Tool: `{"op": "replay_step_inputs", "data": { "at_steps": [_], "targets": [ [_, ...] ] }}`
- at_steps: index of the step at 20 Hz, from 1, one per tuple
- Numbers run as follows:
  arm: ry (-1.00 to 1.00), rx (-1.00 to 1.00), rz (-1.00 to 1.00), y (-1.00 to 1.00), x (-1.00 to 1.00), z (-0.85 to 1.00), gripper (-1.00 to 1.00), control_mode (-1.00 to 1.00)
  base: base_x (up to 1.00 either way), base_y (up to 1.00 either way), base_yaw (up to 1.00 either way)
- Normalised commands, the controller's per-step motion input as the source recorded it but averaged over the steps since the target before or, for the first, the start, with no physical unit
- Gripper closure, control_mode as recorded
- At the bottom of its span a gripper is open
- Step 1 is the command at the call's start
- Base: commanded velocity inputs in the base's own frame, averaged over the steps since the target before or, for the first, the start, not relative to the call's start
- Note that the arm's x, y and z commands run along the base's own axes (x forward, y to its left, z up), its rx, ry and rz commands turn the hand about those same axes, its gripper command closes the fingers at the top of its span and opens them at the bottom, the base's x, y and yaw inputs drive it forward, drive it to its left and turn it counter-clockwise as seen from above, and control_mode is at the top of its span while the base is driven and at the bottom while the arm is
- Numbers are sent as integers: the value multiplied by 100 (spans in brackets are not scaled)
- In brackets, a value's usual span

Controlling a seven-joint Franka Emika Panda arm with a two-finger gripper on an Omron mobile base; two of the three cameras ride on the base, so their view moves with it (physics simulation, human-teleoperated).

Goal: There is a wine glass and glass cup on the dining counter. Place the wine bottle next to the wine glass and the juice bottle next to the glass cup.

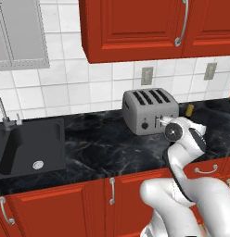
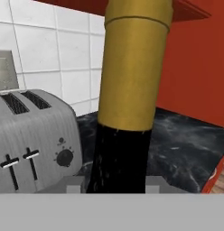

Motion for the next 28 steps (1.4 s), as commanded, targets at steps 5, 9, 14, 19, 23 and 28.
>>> {"op": "replay_step_inputs", "data": {
  "at_steps": [5,9,14,19,23,28],
  "targets": [
    [0,0,-7,16,-18,21,100,-100,0,0,0],
    [0,-4,-6,15,-20,14,100,-100,0,0,0],
    [0,-8,-6,13,-17,13,100,-100,0,0,0],
    [0,-10,-12,18,-15,3,100,-100,0,0,0],
    [-2,-5,-11,17,-10,0,100,-100,0,0,0],
    [-1,0,-7,8,-11,0,100,-100,0,0,0]
  ]
}}
